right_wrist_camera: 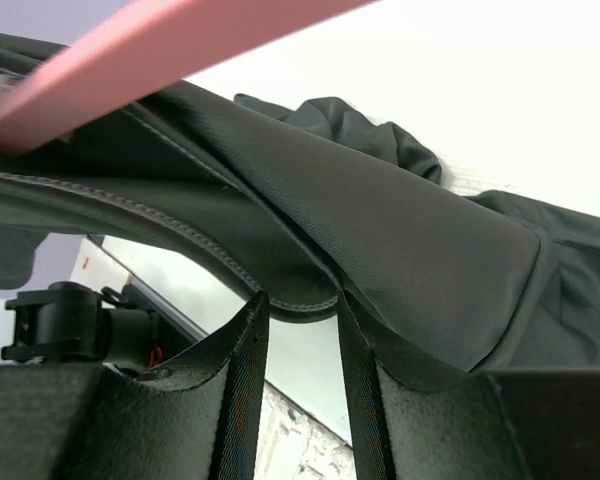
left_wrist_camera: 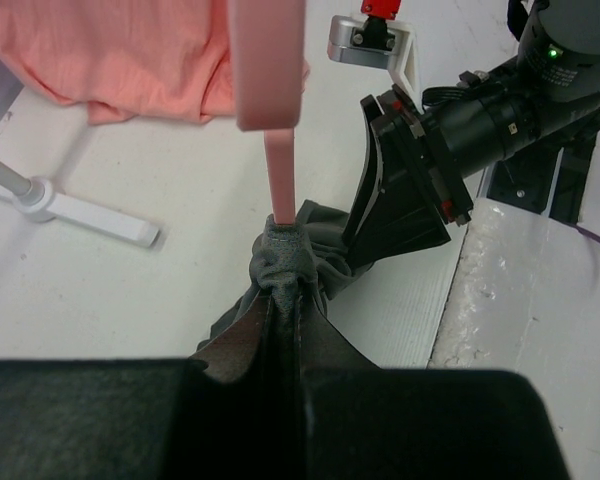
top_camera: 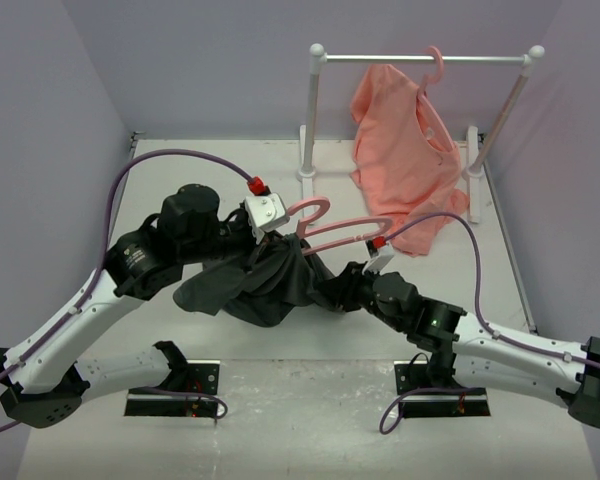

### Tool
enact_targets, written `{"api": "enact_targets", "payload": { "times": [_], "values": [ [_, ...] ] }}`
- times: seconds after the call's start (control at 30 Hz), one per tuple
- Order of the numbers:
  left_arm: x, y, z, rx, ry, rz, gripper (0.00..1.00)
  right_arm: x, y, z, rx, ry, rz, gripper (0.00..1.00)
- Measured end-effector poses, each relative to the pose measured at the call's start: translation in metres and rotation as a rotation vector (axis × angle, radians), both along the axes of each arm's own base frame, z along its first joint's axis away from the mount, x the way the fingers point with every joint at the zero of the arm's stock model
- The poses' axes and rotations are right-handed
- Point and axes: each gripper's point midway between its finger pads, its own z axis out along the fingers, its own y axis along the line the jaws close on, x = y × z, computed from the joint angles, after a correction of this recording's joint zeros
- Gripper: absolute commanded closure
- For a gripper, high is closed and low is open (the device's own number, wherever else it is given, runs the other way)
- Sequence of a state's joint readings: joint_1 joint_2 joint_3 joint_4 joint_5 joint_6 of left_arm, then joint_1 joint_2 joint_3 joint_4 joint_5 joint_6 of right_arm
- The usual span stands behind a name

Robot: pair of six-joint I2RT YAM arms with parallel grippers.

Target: Place the t-shirt on the hanger

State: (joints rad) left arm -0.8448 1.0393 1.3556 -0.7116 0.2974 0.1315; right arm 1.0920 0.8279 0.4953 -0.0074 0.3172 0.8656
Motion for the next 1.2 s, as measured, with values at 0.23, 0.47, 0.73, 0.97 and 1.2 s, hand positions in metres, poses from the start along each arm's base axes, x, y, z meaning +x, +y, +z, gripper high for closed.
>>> {"api": "enact_targets", "payload": {
  "times": [0.23, 0.47, 0.73, 0.97, 1.2],
  "values": [
    [-0.001, 0.000, 0.000, -0.002, 0.003, -0.005, 1.00, 0.001, 0.001, -0.025, -0.060, 0.044, -0.012, 0.67],
    [-0.003, 0.000, 0.000, -0.007, 0.009, -0.009, 1.00, 0.004, 0.007, -0.038, -0.086, 0.061, -0.009, 0.68],
    [-0.006, 0.001, 0.003, -0.020, 0.009, -0.009, 1.00, 0.010, 0.014, -0.032, -0.049, 0.047, -0.018, 0.85],
    [-0.009, 0.005, 0.005, -0.037, -0.002, -0.007, 1.00, 0.015, 0.026, -0.035, -0.014, 0.066, -0.022, 1.00],
    [-0.004, 0.009, 0.001, -0.025, -0.009, 0.025, 1.00, 0.027, 0.005, -0.026, -0.001, 0.065, -0.099, 1.00]
  ]
}}
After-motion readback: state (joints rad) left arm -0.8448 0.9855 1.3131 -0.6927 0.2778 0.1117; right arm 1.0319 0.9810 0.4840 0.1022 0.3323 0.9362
